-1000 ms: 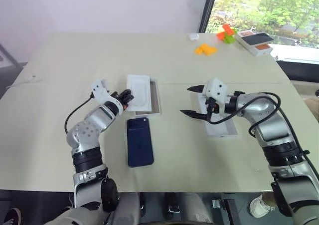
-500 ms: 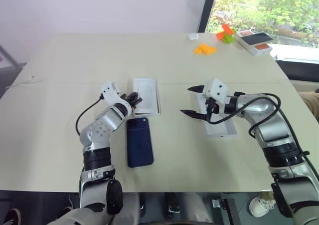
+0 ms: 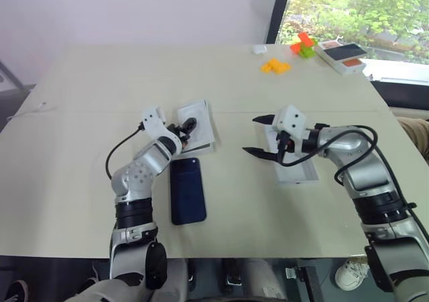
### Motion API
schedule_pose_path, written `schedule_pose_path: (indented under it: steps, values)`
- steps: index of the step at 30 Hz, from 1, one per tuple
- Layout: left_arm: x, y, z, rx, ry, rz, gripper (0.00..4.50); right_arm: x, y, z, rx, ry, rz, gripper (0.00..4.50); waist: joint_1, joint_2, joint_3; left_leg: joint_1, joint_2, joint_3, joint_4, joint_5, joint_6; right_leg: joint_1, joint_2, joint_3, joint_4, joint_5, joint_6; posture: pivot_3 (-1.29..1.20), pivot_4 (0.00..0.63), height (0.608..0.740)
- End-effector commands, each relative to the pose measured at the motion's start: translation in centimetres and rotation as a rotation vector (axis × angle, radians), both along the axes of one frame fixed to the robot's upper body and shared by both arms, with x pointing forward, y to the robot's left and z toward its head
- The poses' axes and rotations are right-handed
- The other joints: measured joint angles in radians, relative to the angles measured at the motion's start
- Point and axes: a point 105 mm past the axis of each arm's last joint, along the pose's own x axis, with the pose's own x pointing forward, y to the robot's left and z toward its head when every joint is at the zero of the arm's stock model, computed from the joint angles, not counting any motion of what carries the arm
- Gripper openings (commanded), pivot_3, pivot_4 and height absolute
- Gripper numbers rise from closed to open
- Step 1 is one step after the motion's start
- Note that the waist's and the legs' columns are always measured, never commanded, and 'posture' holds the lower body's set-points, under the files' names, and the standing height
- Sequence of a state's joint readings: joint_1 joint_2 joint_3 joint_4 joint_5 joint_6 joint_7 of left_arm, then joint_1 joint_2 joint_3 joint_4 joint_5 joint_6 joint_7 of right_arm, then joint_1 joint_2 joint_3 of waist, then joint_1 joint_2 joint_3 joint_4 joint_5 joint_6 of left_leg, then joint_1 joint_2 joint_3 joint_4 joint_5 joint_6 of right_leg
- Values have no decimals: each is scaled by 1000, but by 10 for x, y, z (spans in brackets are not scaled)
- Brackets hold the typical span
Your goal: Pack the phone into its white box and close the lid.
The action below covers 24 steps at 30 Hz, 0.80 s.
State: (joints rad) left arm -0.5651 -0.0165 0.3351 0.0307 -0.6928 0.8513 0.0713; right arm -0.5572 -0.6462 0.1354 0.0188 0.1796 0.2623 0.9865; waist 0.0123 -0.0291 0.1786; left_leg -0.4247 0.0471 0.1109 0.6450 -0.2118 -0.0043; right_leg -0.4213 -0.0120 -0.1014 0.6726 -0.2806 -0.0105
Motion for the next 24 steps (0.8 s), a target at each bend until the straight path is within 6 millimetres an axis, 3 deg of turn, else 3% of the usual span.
schedule_pose_path:
  steps: [1, 12, 17, 23, 24]
  values:
    - [-2, 4, 22, 25, -77, -5, 2815, -1, 3, 16, 20, -59, 13, 4500, 0, 0, 0, 0, 0, 0, 0, 0, 0, 0, 0, 0, 0, 0, 0, 0, 150, 737]
    - [-7, 9, 31, 109, -108, -38, 2815, 0, 4, 16, 29, -55, 13, 4500, 1, 0, 0, 0, 0, 0, 0, 0, 0, 0, 0, 0, 0, 0, 0, 0, 150, 737]
    - [-20, 10, 36, 172, -130, -90, 2815, 1, 6, 19, 52, -46, 7, 4500, 0, 0, 0, 0, 0, 0, 0, 0, 0, 0, 0, 0, 0, 0, 0, 0, 150, 737]
    - [-32, 28, 50, 233, -186, -112, 2815, 6, 14, 25, 147, -26, -27, 4500, -2, 0, 0, 0, 0, 0, -1, 0, 0, -1, 0, 0, 0, 0, 0, 0, 150, 737]
    - [-31, 32, 52, 225, -185, -95, 2585, 7, 17, 26, 158, -27, -26, 4500, -1, 0, 0, 0, 0, 0, -1, 0, 0, -1, 0, 0, 0, 0, 0, 0, 150, 737]
